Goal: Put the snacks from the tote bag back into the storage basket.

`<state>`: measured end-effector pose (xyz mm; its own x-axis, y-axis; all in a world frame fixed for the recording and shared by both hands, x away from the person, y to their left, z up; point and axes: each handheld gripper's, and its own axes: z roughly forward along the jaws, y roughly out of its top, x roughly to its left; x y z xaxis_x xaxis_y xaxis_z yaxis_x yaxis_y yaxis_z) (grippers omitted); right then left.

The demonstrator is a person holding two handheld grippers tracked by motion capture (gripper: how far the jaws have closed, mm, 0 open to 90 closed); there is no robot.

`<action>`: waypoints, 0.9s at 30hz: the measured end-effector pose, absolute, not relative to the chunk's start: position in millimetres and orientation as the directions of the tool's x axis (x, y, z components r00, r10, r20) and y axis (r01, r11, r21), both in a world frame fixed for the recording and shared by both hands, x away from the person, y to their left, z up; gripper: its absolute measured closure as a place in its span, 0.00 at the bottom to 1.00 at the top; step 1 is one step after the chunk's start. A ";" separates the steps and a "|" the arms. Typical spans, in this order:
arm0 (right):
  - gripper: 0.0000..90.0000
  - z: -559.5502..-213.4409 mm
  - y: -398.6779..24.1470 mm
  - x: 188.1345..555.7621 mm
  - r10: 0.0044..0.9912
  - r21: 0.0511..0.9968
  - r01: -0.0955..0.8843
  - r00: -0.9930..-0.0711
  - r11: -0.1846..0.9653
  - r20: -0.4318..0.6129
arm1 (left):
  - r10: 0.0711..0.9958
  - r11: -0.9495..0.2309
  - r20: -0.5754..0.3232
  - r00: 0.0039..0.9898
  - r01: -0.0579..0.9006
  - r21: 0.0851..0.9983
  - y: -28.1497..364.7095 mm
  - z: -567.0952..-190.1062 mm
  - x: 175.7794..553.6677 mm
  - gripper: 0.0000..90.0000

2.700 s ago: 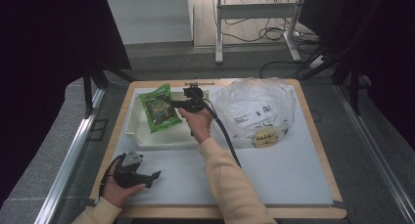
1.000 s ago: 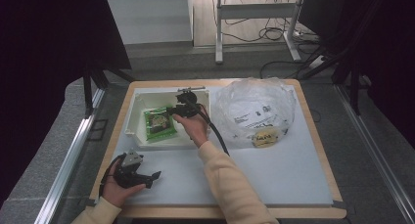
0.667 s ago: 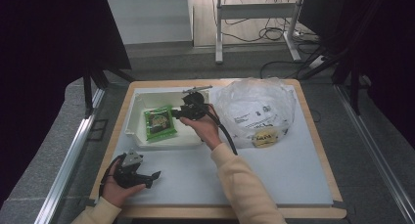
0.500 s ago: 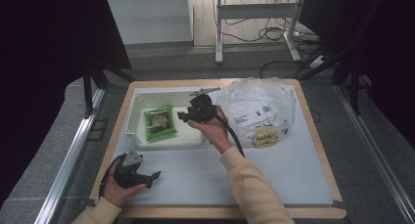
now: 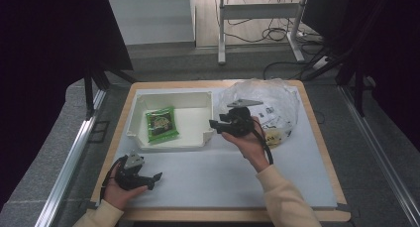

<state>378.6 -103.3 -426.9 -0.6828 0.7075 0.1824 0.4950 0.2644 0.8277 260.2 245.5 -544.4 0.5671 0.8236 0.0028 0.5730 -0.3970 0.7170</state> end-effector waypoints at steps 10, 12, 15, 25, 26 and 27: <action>0.55 -447.0 -166.2 340.2 0.758 0.837 0.487 -0.636 0.249 0.144 | 0.829 -0.394 0.006 0.560 0.575 0.718 244.5 -545.4 260.3 0.08; 0.55 -452.7 -178.4 335.7 0.781 0.846 0.480 -0.611 0.232 0.132 | 0.830 -0.388 0.002 0.558 0.575 0.720 244.5 -545.3 260.1 0.08; 0.55 -460.7 -191.4 334.2 0.794 0.839 0.502 -0.589 0.211 0.153 | 0.829 -0.388 -0.001 0.560 0.575 0.721 244.9 -544.8 259.9 0.08; 0.54 -469.8 -193.7 338.3 0.798 0.812 0.539 -0.580 0.223 0.166 | 0.823 -0.385 -0.009 0.567 0.569 0.727 246.4 -543.9 259.2 0.08; 0.54 -470.1 -194.3 338.5 0.798 0.812 0.539 -0.579 0.222 0.166 | 0.822 -0.388 -0.008 0.569 0.570 0.725 246.4 -543.9 259.3 0.08; 0.54 -470.1 -194.8 338.6 0.799 0.811 0.543 -0.577 0.218 0.171 | 0.821 -0.392 -0.005 0.571 0.569 0.723 246.5 -543.9 259.3 0.08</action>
<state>338.6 -194.8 -470.1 -0.5767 0.7988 0.1712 0.5426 0.2179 0.8112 259.3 246.5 -543.9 0.5714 0.8207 -0.0050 0.5694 -0.3921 0.7226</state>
